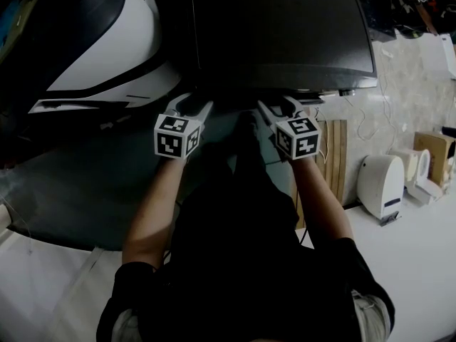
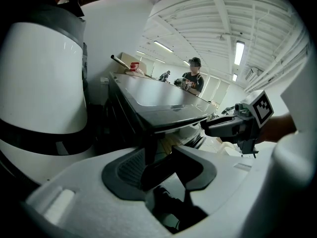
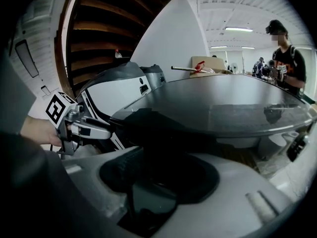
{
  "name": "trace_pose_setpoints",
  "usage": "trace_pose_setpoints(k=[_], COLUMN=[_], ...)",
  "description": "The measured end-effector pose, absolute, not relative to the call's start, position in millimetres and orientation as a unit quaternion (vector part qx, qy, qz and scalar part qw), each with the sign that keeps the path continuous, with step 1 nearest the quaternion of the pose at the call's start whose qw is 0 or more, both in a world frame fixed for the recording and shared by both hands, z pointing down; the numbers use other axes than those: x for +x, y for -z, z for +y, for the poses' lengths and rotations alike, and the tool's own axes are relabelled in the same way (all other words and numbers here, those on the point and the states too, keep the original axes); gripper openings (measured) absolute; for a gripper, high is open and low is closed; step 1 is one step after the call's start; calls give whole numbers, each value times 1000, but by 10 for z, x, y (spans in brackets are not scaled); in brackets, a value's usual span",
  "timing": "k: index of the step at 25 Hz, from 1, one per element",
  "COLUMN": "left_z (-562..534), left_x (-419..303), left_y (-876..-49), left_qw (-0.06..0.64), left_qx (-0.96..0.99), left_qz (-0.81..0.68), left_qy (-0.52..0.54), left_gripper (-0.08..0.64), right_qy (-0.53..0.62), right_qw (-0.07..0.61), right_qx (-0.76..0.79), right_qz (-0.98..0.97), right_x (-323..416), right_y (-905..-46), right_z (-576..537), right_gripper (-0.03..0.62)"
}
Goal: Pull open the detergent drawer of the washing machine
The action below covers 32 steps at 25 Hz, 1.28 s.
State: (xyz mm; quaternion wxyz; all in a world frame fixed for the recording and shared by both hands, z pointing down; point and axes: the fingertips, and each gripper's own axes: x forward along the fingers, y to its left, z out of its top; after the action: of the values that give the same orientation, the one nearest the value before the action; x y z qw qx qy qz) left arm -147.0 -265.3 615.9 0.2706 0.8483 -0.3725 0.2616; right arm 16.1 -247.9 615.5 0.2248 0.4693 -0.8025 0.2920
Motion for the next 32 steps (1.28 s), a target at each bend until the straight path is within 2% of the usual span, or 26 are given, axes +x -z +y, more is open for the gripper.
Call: trace_pose_setpoints(k=[14,20,23,26,32], left_z=[-2549,-2595,-2555,-2460,-2216], left_x=[-1495,-1471,-1487,-1509,-1532], left_y=[-6155,-6086,-6077,-6072,-6059], left_qw=[271,250,259,270,277], left_qx=[851,860,858,855,856], left_qz=[-372,-361,-360,-359,-352], left_qy=[-252,-260,-260,-259,-258], left_gripper=[176,176,171,137,138], right_qy=[-299,-286,-278,-282,-292], right_qw=[232,227,239,255,262], right_qx=[458,465,459,457,459], right_qz=[-805,-806,-809,-804,-797], right_x=[153,120,115,137,112], right_y=[-6152,-6071,-6073,-6076,-6073], right_z=[-2356,-2484,-2424,-2302,-2071], right_gripper=[199,199,183,160,160])
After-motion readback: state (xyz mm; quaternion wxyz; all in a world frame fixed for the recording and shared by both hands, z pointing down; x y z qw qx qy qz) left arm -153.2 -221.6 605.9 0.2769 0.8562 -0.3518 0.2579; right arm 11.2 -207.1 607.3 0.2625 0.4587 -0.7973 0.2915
